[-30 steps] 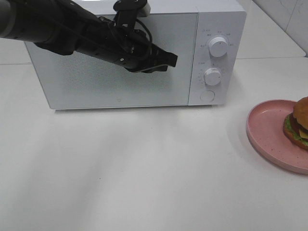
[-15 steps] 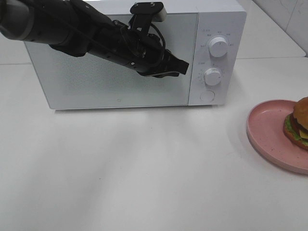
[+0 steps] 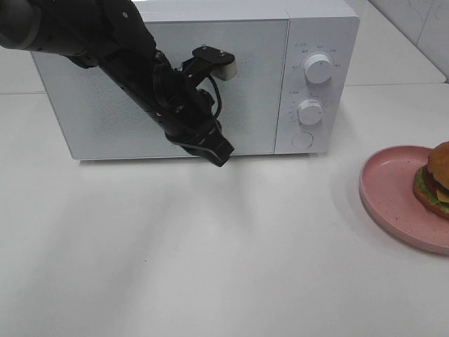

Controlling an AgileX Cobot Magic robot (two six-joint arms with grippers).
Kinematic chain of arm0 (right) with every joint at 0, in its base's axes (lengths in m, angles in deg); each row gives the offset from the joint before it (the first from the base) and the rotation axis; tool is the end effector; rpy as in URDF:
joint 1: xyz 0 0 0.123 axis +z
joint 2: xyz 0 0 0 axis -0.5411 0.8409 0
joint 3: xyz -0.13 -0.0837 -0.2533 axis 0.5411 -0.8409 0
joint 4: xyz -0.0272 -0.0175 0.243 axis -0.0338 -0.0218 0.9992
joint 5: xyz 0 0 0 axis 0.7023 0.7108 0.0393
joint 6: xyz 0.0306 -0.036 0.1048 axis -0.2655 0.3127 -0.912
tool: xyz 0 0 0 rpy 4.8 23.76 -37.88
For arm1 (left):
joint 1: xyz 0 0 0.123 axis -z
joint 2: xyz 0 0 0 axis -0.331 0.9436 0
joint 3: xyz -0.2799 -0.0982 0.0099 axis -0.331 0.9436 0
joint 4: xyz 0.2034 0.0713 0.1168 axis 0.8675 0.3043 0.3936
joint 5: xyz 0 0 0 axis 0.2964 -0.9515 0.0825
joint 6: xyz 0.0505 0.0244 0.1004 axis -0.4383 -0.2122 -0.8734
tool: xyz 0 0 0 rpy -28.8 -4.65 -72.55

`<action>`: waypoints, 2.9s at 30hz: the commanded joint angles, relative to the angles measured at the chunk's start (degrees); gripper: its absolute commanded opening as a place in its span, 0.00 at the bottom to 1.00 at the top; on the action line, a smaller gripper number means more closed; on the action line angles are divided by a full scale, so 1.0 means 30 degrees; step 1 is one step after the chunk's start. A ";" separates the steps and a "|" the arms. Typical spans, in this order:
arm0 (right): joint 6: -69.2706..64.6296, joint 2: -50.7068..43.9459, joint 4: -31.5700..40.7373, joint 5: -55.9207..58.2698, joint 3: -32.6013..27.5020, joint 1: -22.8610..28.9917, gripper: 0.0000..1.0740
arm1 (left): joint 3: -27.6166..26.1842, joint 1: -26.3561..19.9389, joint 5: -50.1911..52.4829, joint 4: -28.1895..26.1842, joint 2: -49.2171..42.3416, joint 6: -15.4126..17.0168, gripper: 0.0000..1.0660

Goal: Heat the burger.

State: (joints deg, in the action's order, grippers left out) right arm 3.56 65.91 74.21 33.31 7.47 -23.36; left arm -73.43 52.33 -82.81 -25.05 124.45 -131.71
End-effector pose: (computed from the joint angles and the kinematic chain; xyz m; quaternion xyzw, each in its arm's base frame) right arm 0.0015 -0.0053 0.2687 -0.0557 0.8368 0.0249 0.5441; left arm 0.3481 -0.2748 0.1679 0.4572 0.8520 -0.1976 0.1610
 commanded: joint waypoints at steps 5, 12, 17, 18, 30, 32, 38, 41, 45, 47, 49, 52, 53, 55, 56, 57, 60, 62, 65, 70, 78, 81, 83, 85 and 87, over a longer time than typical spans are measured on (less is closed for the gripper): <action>0.0229 -0.0516 0.0038 -0.0210 -0.0057 -0.0038 0.62 | -0.0076 0.0000 -0.4374 0.5730 -0.1566 0.7811 0.00; 0.0229 -0.0516 0.0038 -0.0210 -0.0057 -0.0038 0.62 | 0.0095 -0.0057 -0.8403 0.8537 -0.2750 1.0180 0.00; 0.0229 -0.0516 0.0019 -0.0210 -0.0057 -0.0038 0.62 | 0.0535 -0.0917 -0.9549 0.8079 -0.4393 1.0638 0.00; 0.0229 -0.0516 0.0019 -0.0210 -0.0057 -0.0038 0.62 | 0.0726 -0.1184 -0.9549 0.7926 -0.4813 1.0638 0.00; 0.0210 -0.0516 0.0019 -0.0210 -0.0057 -0.0038 0.62 | 0.3571 -0.6608 -0.9530 0.8174 -0.9664 1.0695 0.00; 0.0210 -0.0516 0.0019 -0.0210 -0.0057 -0.0038 0.62 | 0.4125 -0.7582 -0.9530 0.8174 -1.0332 1.0714 0.00; 0.0191 -0.0516 0.0019 -0.0210 -0.0057 -0.0038 0.62 | 0.6169 -0.9721 -0.9530 0.8212 -1.2853 1.2701 0.00; 0.0191 -0.0516 0.0019 -0.0210 -0.0057 -0.0038 0.62 | 0.7353 -0.9778 -0.9492 0.8346 -1.4362 1.2701 0.00; 0.0172 -0.0516 0.0019 -0.0210 -0.0057 -0.0038 0.62 | 0.8862 -0.9778 -0.9492 0.8174 -1.6558 1.2701 0.00; 0.0172 -0.0516 0.0019 -0.0210 -0.0057 -0.0038 0.62 | 0.9263 -0.9778 -0.9492 0.8174 -1.7208 1.2701 0.00; 0.0172 -0.0516 0.0019 -0.0210 -0.0057 -0.0038 0.62 | 1.0676 -0.9778 -0.9053 0.7983 -1.9557 1.2701 0.00; 0.0172 -0.0516 0.0019 -0.0210 -0.0057 -0.0038 0.62 | 1.1937 -0.9778 -0.8556 0.7659 -2.1620 1.2701 0.00; 0.0172 -0.0516 0.0019 -0.0210 -0.0057 -0.0038 0.62 | 1.1937 -0.9778 -0.8556 0.7659 -2.1620 1.2701 0.00; 0.0172 -0.0516 0.0019 -0.0210 -0.0057 -0.0038 0.62 | 1.2357 -0.9778 -0.8422 0.7563 -2.2307 1.2701 0.00; 0.0172 -0.0516 0.0019 -0.0210 -0.0057 -0.0038 0.62 | 1.3044 -0.9778 -0.8231 0.7429 -2.3510 1.2701 0.00; 0.0172 -0.0516 0.0019 -0.0210 -0.0057 -0.0038 0.62 | 1.3694 -0.9778 -0.8174 0.7391 -2.4733 1.2701 0.00; 0.0172 -0.0516 0.0019 -0.0210 -0.0057 -0.0038 0.62 | 1.4591 -0.9778 -0.8117 0.7391 -2.6776 1.2701 0.00; 0.0172 -0.0516 0.0019 -0.0210 -0.0057 -0.0038 0.62 | 1.5050 -0.9778 -0.8021 0.7391 -2.7960 1.2643 0.00; 0.0172 -0.0516 0.0019 -0.0210 -0.0057 -0.0038 0.62 | 1.5222 -0.9778 -0.8002 0.7391 -2.8476 1.2643 0.00; 0.0172 -0.0516 0.0019 -0.0210 -0.0057 -0.0038 0.62 | 1.6616 -0.9778 -0.7620 0.7372 -3.2811 1.2204 0.00; 0.0172 -0.0516 0.0000 -0.0210 -0.0057 -0.0038 0.62 | 1.8067 -0.9778 -0.6780 0.7277 -3.7147 1.2128 0.00; 0.0172 -0.0516 0.0000 -0.0210 -0.0057 -0.0038 0.62 | 1.8182 -0.9778 -0.6589 0.7372 -3.8063 1.1994 0.00; 0.0172 -0.0516 0.0000 -0.0210 -0.0057 -0.0038 0.62 | 1.8583 -0.9778 -0.5882 0.7372 -3.9419 1.1879 0.00; 0.0172 -0.0516 0.0000 -0.0210 -0.0057 -0.0038 0.62 | 1.8946 -0.9778 -0.5176 0.7334 -4.0222 1.1822 0.00; 0.0172 -0.0516 0.0000 -0.0210 -0.0057 -0.0038 0.62 | 1.9175 -0.9778 -0.4908 0.7315 -4.0279 1.1860 0.00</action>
State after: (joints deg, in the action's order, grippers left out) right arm 3.56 65.91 74.21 33.31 7.47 -23.36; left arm -16.54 23.23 -99.43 -2.70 5.38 -95.96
